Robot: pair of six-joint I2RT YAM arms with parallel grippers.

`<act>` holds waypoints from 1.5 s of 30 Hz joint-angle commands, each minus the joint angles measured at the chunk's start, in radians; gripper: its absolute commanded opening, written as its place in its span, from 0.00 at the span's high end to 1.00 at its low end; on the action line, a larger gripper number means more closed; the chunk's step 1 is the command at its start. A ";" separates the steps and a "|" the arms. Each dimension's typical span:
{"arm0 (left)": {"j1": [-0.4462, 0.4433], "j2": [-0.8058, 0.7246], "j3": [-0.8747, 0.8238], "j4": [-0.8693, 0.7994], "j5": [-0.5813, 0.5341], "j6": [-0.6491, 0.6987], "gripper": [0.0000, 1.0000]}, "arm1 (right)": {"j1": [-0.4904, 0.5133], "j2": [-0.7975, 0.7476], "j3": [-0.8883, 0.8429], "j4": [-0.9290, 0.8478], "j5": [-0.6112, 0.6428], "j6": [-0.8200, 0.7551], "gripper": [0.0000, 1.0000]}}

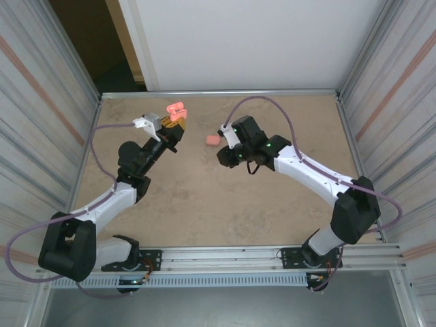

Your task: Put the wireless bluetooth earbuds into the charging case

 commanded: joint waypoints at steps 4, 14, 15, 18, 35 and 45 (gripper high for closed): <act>-0.033 0.021 0.008 0.103 0.061 0.071 1.00 | -0.028 -0.107 0.065 0.094 -0.023 0.010 0.75; -0.073 0.077 0.037 0.157 0.106 0.101 1.00 | -0.028 -0.198 0.102 0.252 0.020 0.019 0.77; -0.077 0.079 0.039 0.157 0.108 0.103 1.00 | -0.028 -0.200 0.105 0.265 0.024 0.020 0.77; -0.085 0.085 0.044 0.158 0.113 0.110 1.00 | -0.022 -0.199 0.117 0.310 0.040 0.032 0.77; -0.113 0.105 0.063 0.182 0.128 0.111 1.00 | 0.057 -0.060 0.223 0.422 0.071 0.043 0.77; -0.117 0.114 0.065 0.206 0.134 0.098 1.00 | 0.058 -0.034 0.215 0.403 0.091 0.045 0.77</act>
